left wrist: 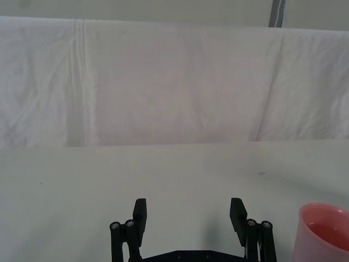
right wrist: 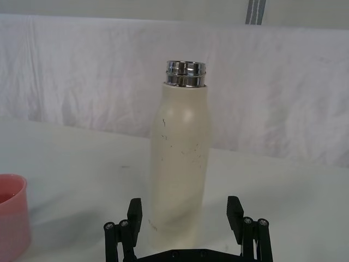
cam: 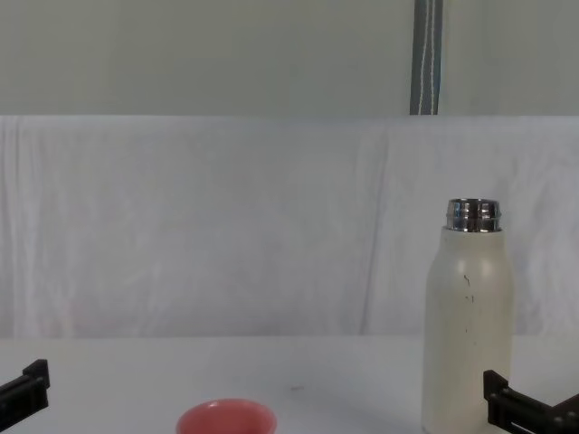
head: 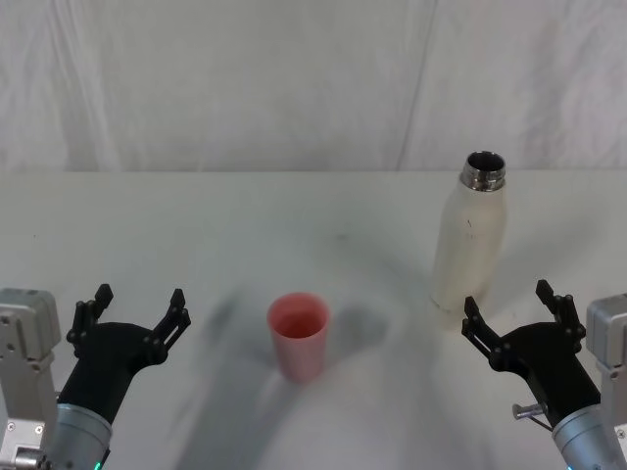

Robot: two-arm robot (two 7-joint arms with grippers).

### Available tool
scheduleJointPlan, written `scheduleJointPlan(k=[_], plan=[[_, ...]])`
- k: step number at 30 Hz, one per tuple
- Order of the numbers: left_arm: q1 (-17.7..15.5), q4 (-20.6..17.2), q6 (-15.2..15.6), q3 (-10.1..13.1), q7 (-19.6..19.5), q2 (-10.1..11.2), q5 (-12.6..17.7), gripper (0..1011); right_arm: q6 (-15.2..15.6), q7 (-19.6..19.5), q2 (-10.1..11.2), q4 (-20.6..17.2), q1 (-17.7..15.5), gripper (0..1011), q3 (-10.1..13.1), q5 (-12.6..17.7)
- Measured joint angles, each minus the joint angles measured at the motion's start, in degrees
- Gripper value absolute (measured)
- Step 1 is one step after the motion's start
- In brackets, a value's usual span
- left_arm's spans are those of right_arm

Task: Grasp the thermos with one hand and pour water into the cup lid.

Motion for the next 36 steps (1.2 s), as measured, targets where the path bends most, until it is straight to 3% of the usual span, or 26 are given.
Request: scheduleJointPlan(k=[12,25,36], plan=[[0.0,0.0,0.0,0.0,0.0,0.0,0.0,1001,0.0,0.4,-0.4,-0.1,-0.1,1003,0.1,-0.3],[0.0,0.0,0.0,0.0,0.0,0.0,0.0,1001,0.5,2.6,-2.2,-2.7,-2.0,1003,1.1,-1.9],[0.0,0.0,0.0,0.0,0.0,0.0,0.0,1001,1.4,5.3,-3.0,-5.0,-3.2,1003,2.6,-1.5]])
